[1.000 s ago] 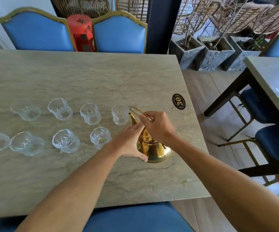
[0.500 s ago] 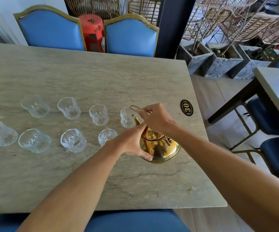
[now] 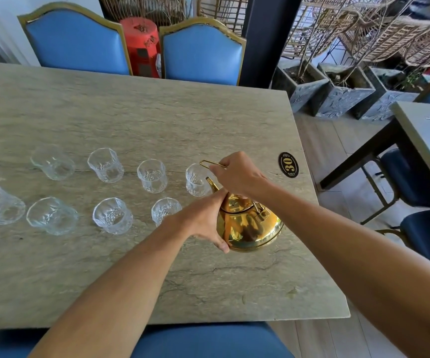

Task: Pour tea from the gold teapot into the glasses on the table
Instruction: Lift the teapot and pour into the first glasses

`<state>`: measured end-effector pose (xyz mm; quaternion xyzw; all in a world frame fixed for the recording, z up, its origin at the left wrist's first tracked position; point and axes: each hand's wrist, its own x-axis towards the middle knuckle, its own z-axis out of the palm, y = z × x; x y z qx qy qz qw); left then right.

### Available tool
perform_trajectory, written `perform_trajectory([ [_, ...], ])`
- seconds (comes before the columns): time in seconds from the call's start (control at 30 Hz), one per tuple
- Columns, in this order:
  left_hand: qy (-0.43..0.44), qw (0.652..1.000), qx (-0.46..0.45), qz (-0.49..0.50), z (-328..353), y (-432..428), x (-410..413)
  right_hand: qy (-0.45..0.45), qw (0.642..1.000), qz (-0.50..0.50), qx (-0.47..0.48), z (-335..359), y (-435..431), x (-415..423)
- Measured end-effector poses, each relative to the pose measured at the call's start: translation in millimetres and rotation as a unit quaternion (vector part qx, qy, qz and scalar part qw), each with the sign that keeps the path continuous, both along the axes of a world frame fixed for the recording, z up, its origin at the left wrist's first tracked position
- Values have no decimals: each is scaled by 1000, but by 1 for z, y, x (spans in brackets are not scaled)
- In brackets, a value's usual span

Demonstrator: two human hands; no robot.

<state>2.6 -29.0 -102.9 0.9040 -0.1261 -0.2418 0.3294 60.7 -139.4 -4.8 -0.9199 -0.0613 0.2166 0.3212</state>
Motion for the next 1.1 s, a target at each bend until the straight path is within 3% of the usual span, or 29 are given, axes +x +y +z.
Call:
perform_trajectory([
  [1.1, -25, 999, -36, -13, -9, 4, 8, -7, 1000, 12, -15, 6, 5, 6],
])
